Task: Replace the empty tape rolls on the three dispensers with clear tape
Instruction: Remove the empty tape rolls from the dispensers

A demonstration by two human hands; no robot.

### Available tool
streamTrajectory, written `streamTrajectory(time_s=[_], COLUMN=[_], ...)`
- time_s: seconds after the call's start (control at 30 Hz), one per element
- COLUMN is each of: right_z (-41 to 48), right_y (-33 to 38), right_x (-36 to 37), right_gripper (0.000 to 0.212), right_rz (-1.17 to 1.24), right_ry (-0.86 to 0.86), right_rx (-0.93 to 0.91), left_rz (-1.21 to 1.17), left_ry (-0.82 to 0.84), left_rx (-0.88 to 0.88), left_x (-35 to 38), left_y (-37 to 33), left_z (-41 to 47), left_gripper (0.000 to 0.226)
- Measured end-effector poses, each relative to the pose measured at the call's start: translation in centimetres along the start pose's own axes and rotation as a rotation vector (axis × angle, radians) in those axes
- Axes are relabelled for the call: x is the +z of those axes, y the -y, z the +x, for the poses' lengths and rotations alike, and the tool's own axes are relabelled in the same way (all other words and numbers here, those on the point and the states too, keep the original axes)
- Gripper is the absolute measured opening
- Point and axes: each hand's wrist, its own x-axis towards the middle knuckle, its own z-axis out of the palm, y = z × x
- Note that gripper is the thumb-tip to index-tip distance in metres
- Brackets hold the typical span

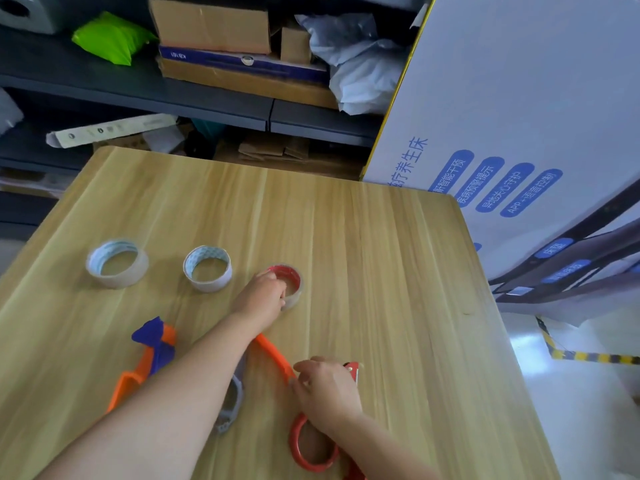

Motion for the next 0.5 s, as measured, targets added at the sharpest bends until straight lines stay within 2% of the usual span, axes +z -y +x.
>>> streamTrajectory(time_s=[0.13, 0.3, 0.43, 0.5], right_z=[0.2, 0.1, -0.4, -0.6], right_y=[0.5, 1.0, 2.1, 2.6], right_x=[0.4, 1.1, 1.8, 2.1], right_gripper=[0.029, 0.025, 0.026, 0.026], right_rz=[0.003, -0.007, -0.052, -0.054], right_ry=[0.029, 0.108, 0.121, 0.119], right_rx=[0.007, 0.042, 0.030, 0.041], left_rz=[0.060, -0.071, -0.017, 0.045], left_ry=[0.121, 0.023, -0.095, -0.055], left_rx=[0.014, 0.069, -0.049, -0.155], left_x=[0.1, -0.2, -0.3, -0.5], left_y=[0.8, 1.9, 3.2, 3.5], left_z=[0.7, -1.7, -5.3, -7.4], left_gripper=[0.025, 0.034, 0.032, 0.036])
